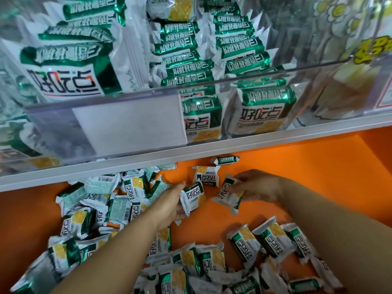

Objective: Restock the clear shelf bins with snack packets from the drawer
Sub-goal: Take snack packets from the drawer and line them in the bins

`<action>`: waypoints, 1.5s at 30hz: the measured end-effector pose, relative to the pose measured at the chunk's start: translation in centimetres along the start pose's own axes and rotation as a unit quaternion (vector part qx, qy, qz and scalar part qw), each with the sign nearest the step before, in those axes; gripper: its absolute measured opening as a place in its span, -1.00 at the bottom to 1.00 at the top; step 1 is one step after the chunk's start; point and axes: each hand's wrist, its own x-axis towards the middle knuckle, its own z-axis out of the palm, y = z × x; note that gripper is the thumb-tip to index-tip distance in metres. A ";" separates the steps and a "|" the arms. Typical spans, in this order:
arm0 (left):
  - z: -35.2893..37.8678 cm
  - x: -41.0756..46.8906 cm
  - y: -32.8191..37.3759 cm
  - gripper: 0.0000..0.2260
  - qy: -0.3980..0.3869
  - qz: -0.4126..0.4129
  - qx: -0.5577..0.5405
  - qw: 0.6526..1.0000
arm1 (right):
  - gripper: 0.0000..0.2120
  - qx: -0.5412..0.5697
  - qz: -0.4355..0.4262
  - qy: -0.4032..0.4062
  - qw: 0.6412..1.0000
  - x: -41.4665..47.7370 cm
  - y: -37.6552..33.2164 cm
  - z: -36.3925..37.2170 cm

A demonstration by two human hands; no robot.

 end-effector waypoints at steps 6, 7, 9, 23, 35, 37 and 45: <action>0.3 -0.4 0.0 -0.72 -0.069 -0.014 -0.046 0.996 | -0.63 -0.017 -0.027 -0.073 0.997 0.9 -1.1 3.1; 0.1 -0.4 -0.1 -0.73 -0.080 -0.010 -0.030 0.996 | -0.68 -0.023 -0.041 -0.056 0.997 1.1 -1.2 3.4; -0.6 -0.4 -0.2 -0.55 -0.092 0.007 0.048 0.995 | -0.82 -0.026 -0.052 -0.036 0.998 1.3 -1.0 4.0; -3.0 -0.3 0.1 -0.57 -0.070 0.079 0.245 0.964 | -0.26 -0.565 -0.130 0.068 0.812 3.3 1.5 5.7; -3.8 0.2 -0.2 -0.46 -0.038 0.084 0.253 0.963 | -0.44 -0.601 -0.193 0.135 0.764 3.3 1.7 6.4; -3.8 0.3 -0.2 -0.46 -0.036 0.087 0.254 0.963 | -0.37 -0.602 -0.194 0.137 0.762 3.3 1.8 6.2; -4.1 0.5 -0.2 -0.52 -0.017 0.077 0.242 0.967 | -0.43 -0.566 -0.143 0.131 0.802 3.5 1.5 6.7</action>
